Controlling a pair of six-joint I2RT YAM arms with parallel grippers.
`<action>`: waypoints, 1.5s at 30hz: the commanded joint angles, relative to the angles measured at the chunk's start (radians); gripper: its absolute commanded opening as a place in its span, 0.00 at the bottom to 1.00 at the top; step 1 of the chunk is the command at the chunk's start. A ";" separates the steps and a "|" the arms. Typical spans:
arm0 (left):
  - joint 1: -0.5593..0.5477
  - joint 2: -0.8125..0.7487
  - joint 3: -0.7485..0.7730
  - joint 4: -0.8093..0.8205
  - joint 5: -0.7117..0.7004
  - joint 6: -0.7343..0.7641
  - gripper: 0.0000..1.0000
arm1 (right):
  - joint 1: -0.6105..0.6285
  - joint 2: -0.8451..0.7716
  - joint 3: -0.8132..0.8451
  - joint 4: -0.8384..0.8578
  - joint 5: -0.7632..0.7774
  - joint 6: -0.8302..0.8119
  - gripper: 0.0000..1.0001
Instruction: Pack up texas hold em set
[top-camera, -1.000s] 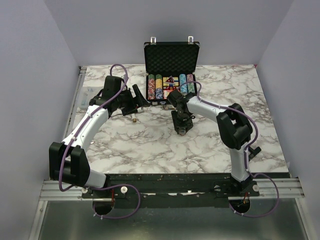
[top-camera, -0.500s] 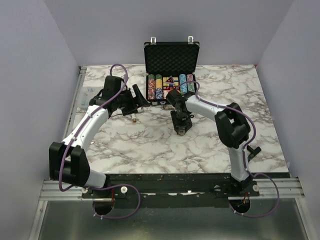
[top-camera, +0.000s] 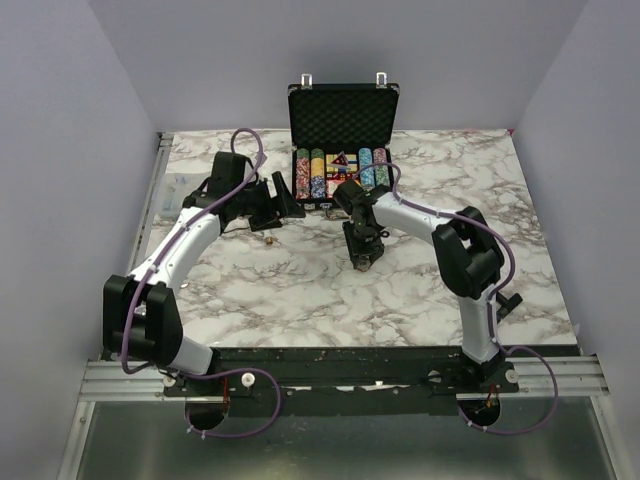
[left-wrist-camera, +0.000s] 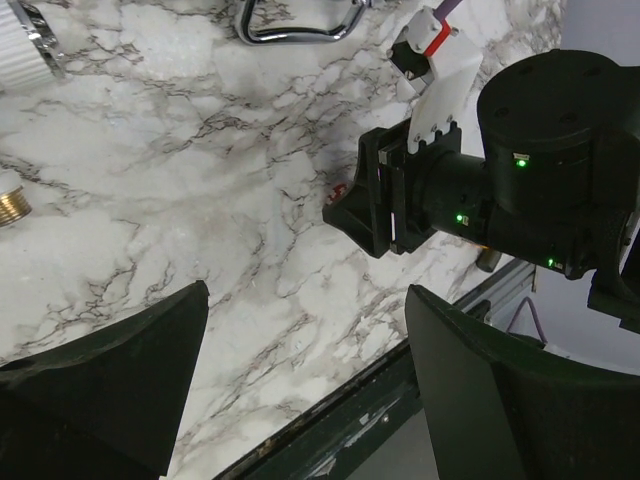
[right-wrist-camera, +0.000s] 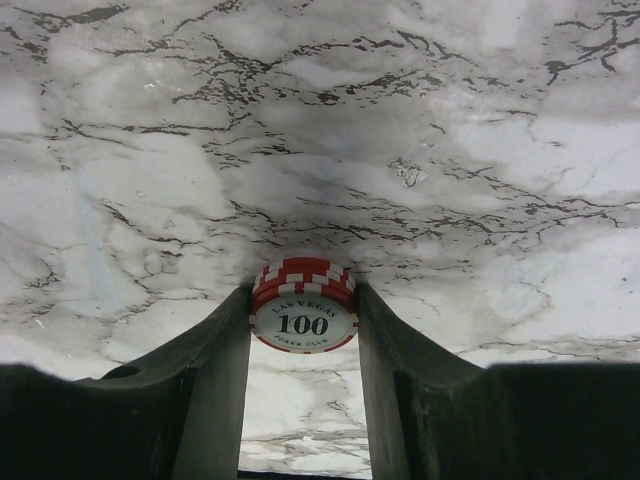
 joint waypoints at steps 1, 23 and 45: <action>-0.002 0.040 0.019 0.049 0.143 0.037 0.79 | 0.012 0.081 -0.091 0.102 0.061 -0.031 0.00; 0.000 0.176 -0.020 0.213 0.407 -0.076 0.76 | 0.012 -0.100 -0.026 -0.008 0.025 -0.072 0.00; -0.009 0.349 -0.021 0.445 0.636 -0.262 0.63 | 0.097 -0.246 0.074 -0.063 -0.075 -0.187 0.00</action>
